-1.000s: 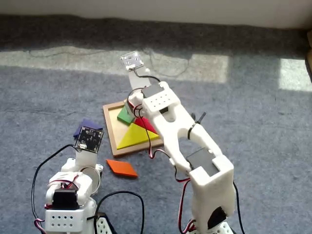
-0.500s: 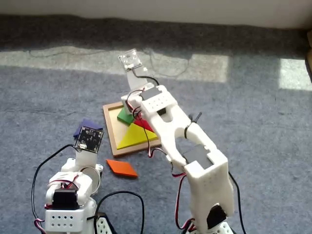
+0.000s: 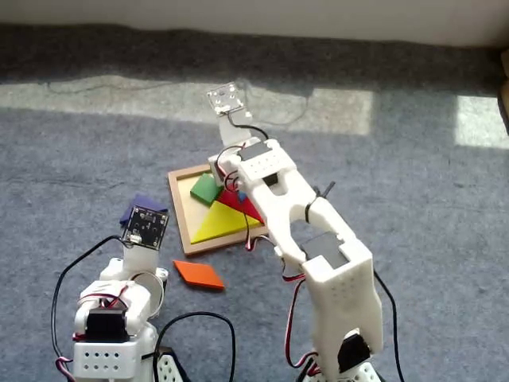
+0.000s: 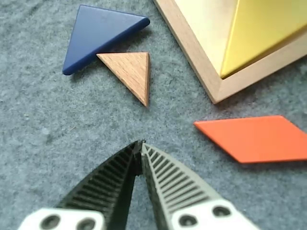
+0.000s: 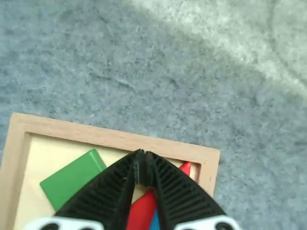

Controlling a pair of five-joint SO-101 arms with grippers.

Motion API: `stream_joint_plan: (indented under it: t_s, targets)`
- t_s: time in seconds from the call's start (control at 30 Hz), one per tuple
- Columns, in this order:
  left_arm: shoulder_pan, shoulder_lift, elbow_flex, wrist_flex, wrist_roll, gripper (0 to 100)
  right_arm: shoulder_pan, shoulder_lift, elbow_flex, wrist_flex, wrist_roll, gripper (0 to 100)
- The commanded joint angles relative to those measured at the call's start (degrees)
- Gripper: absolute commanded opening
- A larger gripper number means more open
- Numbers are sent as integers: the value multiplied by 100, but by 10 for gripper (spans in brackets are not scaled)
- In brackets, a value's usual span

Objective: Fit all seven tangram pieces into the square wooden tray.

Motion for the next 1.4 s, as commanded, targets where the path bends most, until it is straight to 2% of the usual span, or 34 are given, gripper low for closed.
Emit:
stream_joint_plan:
  t_s: [0.0, 0.17, 0.5, 0.67, 1.07, 1.37]
  targets:
    - [-57, -57, 110, 26, -26, 5, 110, -1024, -31, 295, -44, 10]
    - [-57, -57, 110, 26, -26, 5, 268, -1719, 180, 804, -44, 10]
    - [-57, -57, 110, 26, -26, 5, 936, -1754, 470, 1552, 0, 10]
    - [-57, -57, 110, 26, -26, 5, 743, -1736, 567, 1789, 589, 10]
    - [-57, -57, 110, 26, -26, 5, 31, -1684, 919, 1745, 607, 10]
    - [-57, -57, 110, 26, -26, 5, -101, -901, 716, 1736, 607, 9]
